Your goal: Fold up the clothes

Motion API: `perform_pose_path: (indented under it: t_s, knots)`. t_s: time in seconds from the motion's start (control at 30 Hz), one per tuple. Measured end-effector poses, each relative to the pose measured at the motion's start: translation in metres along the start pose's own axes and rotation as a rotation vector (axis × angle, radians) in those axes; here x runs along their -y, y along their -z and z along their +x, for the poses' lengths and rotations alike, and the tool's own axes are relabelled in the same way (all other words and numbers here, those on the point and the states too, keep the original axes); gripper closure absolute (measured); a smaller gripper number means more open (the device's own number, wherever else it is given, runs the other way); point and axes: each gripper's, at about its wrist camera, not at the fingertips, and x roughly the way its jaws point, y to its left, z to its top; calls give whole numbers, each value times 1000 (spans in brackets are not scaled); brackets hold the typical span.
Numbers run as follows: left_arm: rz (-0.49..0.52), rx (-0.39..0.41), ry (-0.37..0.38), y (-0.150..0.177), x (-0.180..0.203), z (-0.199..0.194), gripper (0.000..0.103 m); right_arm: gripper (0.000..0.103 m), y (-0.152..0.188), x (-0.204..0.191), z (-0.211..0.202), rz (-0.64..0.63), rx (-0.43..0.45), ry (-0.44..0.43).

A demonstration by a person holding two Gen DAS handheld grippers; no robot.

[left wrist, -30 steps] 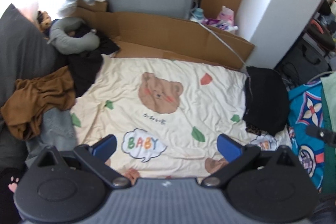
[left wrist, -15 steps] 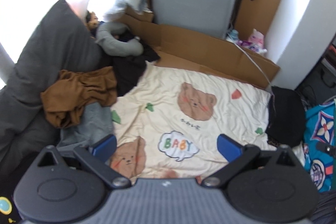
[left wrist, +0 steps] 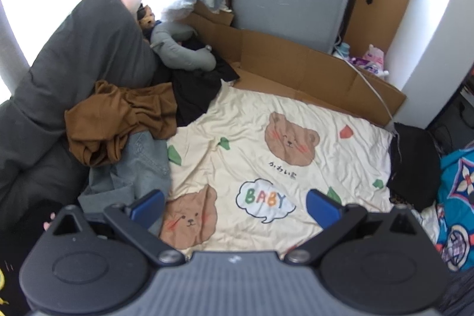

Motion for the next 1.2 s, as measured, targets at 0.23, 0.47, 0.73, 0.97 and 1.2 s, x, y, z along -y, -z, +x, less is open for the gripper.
perform_pose_path:
  t_s: [0.23, 0.47, 0.73, 0.97, 1.2]
  knots:
    - [-19, 5, -16, 7, 15, 20, 0, 0, 2, -13, 16, -45, -20, 5]
    - [-14, 25, -2, 16, 47, 33, 0, 0, 11, -37, 28, -110, -15, -11]
    - [27, 3, 32, 27, 82, 49, 0, 0, 24, -45, 45, -103, -37, -37]
    - [57, -15, 38, 31, 99, 63, 0, 0, 25, -47, 55, -80, -41, -69]
    - [82, -4, 10, 34, 114, 64, 0, 1, 34, -61, 65, -123, -34, -47]
